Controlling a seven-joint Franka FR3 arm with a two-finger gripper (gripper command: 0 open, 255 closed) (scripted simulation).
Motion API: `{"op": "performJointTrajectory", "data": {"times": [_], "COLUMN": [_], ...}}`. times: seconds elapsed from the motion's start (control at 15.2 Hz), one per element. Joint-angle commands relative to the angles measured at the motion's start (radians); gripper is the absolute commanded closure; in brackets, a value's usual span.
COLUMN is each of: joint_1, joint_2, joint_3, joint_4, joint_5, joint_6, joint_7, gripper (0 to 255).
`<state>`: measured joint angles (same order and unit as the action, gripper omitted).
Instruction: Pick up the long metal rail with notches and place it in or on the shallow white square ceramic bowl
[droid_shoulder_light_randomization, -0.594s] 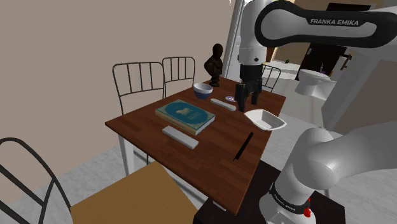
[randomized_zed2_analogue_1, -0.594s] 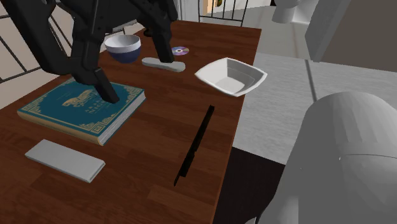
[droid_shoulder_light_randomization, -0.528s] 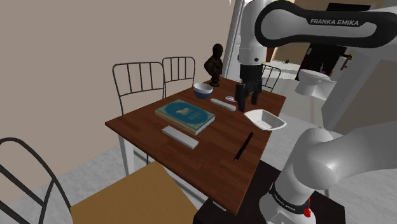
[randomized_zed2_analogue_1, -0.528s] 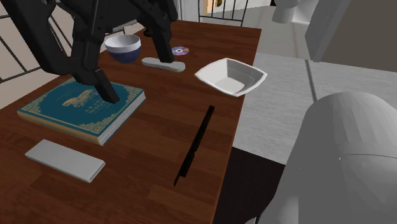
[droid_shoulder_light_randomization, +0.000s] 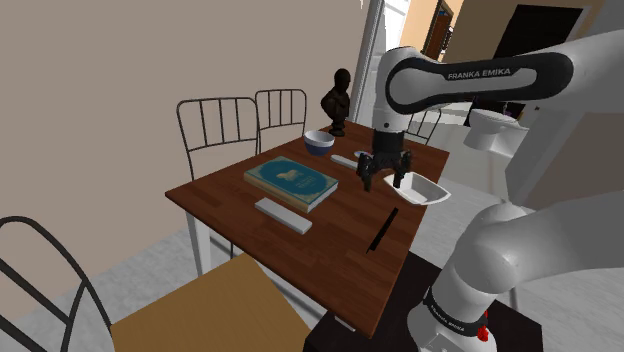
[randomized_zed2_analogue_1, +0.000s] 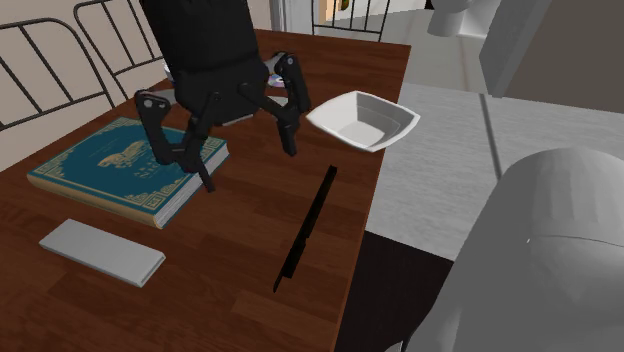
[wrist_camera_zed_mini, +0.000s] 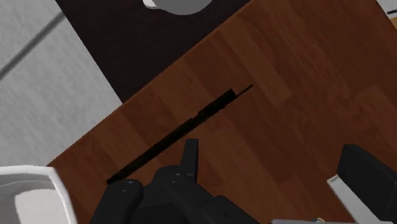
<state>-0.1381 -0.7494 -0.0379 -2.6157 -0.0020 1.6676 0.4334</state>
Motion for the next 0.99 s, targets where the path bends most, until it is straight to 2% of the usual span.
{"op": "performJointTrajectory", "data": {"times": [0.0,0.73,0.92], "joint_1": [-0.05,-0.307,-0.314], "joint_2": [0.02,0.152,0.184], "joint_3": [-0.009,-0.047,-0.049], "joint_4": [-0.051,-0.321,-0.346], "joint_5": [0.004,0.038,0.043], "joint_6": [0.082,0.543,0.603], "joint_7": [0.082,0.498,0.511], "gripper": [0,0,0]}}
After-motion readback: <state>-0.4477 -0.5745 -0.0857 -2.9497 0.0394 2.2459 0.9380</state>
